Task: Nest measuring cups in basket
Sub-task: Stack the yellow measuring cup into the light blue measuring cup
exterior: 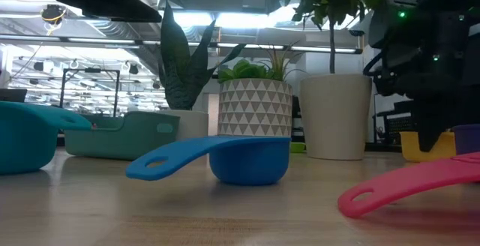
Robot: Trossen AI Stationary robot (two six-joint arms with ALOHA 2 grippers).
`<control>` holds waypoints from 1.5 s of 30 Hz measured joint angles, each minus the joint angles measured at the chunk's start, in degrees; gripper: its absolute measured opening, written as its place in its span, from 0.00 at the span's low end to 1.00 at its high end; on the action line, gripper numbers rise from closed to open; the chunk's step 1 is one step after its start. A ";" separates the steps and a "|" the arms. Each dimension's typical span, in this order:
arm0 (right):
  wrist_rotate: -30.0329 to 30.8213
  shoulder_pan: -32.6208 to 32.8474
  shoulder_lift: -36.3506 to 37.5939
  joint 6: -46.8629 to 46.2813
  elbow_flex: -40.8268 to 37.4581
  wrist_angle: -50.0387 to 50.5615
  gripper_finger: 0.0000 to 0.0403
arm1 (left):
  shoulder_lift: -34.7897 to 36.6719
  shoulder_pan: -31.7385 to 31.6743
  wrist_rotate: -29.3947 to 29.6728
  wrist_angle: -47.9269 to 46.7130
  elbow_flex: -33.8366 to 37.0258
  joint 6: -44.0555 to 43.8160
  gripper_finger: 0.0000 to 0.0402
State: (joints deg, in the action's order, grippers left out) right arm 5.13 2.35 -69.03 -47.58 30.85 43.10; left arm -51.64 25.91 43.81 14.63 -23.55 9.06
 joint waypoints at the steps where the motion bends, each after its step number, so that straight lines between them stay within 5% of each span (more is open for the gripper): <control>1: -0.29 0.00 -0.17 -0.12 0.00 -0.05 0.18 | 0.00 0.00 -0.01 0.00 0.00 0.02 0.49; 7: -2.03 -0.02 -0.28 -0.19 0.24 0.33 0.06 | 0.00 0.00 0.00 0.00 0.00 0.04 0.49; 17: -4.36 0.89 -0.40 -0.37 2.14 1.67 0.07 | 0.00 -0.02 0.00 0.00 0.00 0.05 0.49; 36: -6.73 15.35 -1.17 -12.24 21.06 4.55 0.04 | 0.00 -0.02 0.00 0.00 0.00 0.08 0.49; 45: -4.57 17.37 -13.49 -3.39 35.13 4.39 0.05 | 0.00 -0.01 0.00 0.02 0.00 0.09 0.49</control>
State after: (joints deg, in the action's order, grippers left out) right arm 0.56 19.72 -82.52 -50.97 65.98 47.49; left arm -51.64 25.90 43.81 14.66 -23.55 9.15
